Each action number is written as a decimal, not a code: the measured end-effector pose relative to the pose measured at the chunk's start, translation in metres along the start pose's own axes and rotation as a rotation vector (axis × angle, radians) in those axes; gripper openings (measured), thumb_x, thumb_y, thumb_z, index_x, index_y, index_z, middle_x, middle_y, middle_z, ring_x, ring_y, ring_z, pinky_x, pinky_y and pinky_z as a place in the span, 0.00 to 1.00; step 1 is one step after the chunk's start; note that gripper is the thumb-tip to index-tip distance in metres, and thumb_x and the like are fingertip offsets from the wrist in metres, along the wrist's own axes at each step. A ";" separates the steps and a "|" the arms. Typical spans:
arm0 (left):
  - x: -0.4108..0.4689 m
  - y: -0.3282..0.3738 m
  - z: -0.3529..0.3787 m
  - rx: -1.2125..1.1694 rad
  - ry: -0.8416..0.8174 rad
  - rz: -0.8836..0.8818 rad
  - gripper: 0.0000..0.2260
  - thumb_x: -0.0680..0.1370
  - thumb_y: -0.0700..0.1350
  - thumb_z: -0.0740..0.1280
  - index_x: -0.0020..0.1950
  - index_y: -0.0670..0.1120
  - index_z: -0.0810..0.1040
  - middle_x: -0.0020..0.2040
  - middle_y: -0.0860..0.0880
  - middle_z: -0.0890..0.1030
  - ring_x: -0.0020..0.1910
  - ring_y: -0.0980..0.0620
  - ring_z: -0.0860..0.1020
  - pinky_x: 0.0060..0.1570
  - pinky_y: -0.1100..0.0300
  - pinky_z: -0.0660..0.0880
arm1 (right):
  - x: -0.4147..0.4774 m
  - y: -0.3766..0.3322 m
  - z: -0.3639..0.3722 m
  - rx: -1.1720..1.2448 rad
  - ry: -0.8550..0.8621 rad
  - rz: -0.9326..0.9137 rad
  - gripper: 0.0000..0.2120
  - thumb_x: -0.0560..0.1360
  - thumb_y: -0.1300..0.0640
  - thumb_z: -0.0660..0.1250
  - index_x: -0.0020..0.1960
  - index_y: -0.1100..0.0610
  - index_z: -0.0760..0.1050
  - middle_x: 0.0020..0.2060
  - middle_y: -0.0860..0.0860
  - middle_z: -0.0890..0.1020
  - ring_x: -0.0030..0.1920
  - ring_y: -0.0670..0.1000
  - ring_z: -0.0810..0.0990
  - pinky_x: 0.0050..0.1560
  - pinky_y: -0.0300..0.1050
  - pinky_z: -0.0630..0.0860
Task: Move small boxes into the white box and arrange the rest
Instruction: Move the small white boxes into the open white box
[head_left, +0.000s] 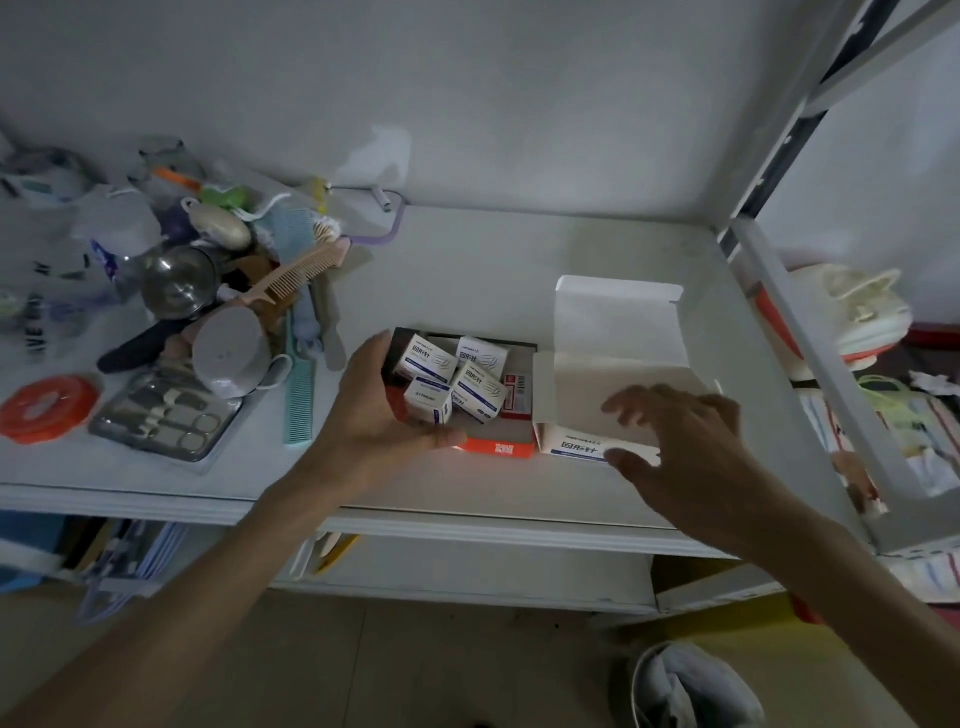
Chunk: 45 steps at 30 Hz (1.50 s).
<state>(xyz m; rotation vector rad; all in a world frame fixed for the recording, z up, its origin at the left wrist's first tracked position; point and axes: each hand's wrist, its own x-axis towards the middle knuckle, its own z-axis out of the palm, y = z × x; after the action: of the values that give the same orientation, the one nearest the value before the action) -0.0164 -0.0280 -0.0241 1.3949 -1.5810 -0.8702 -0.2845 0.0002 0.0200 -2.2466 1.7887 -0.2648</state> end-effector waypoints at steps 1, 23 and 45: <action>-0.001 0.001 -0.002 0.112 0.065 0.072 0.29 0.60 0.47 0.82 0.52 0.60 0.68 0.51 0.65 0.70 0.52 0.78 0.68 0.51 0.79 0.65 | 0.005 -0.008 -0.006 0.004 0.058 -0.020 0.17 0.71 0.51 0.69 0.59 0.48 0.71 0.55 0.47 0.79 0.59 0.49 0.75 0.66 0.51 0.57; 0.007 0.020 -0.041 0.106 -0.096 -0.189 0.12 0.71 0.38 0.74 0.48 0.51 0.76 0.46 0.52 0.85 0.42 0.58 0.84 0.38 0.64 0.80 | 0.096 -0.082 0.025 0.001 0.052 -0.116 0.16 0.66 0.51 0.70 0.49 0.58 0.74 0.47 0.54 0.82 0.48 0.58 0.80 0.50 0.45 0.67; 0.084 0.117 0.066 0.027 -0.469 -0.099 0.13 0.65 0.48 0.79 0.46 0.46 0.84 0.42 0.51 0.87 0.37 0.58 0.82 0.40 0.64 0.76 | 0.022 0.043 -0.033 0.083 0.031 0.155 0.22 0.65 0.56 0.76 0.57 0.51 0.77 0.52 0.50 0.83 0.48 0.53 0.82 0.39 0.38 0.78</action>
<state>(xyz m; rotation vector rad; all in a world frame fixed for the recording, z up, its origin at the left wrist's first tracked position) -0.1278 -0.0968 0.0655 1.3611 -1.8837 -1.3116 -0.3292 -0.0332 0.0378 -2.0466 1.9187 -0.3383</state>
